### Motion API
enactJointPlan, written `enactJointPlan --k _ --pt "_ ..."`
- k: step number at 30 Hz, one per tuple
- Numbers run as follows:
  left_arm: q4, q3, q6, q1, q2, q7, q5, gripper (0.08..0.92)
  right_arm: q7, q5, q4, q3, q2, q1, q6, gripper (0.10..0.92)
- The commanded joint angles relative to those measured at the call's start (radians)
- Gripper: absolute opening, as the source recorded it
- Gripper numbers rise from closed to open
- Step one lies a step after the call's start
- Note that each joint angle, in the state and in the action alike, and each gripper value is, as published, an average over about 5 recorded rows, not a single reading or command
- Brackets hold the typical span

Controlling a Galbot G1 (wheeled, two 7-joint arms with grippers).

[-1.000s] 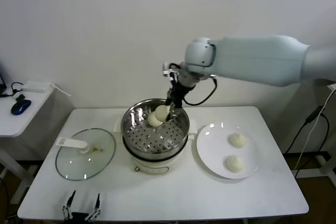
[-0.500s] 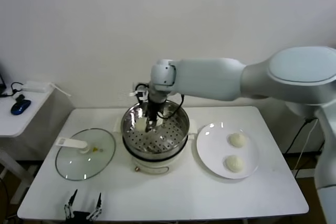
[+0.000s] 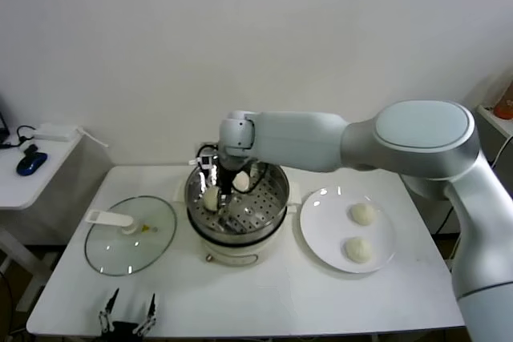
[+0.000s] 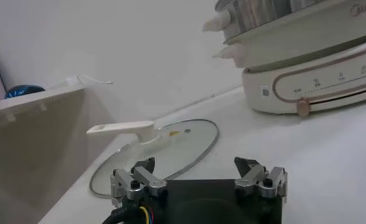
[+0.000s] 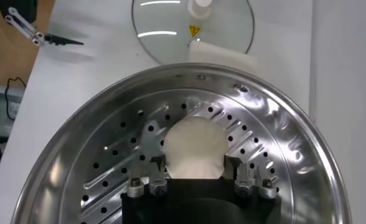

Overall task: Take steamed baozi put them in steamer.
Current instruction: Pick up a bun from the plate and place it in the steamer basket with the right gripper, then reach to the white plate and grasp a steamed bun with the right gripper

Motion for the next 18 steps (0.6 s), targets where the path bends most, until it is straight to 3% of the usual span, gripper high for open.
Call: enactJointPlan --k 1,5,11,18 --pt "-0.005 -0.003 0.003 0.002 -0.002 0.001 0.000 0.823 -0.044 0.038 0.066 -0.034 -0.065 0.105 0.043 0.767" --pt "-0.013 -0.004 0.006 0.006 -0.003 0.001 0.001 0.823 -0.101 0.074 0.138 -0.092 -0.153 0.212 0.085 0.818" --pt "-0.018 -0.004 0.012 0.011 -0.005 0.001 0.005 0.823 -0.271 0.084 0.238 -0.258 -0.301 0.390 0.223 0.823" --pt "-0.014 -0.004 0.009 0.011 -0.007 -0.002 0.007 0.823 -0.304 -0.106 0.319 -0.371 -0.492 0.394 0.312 0.823"
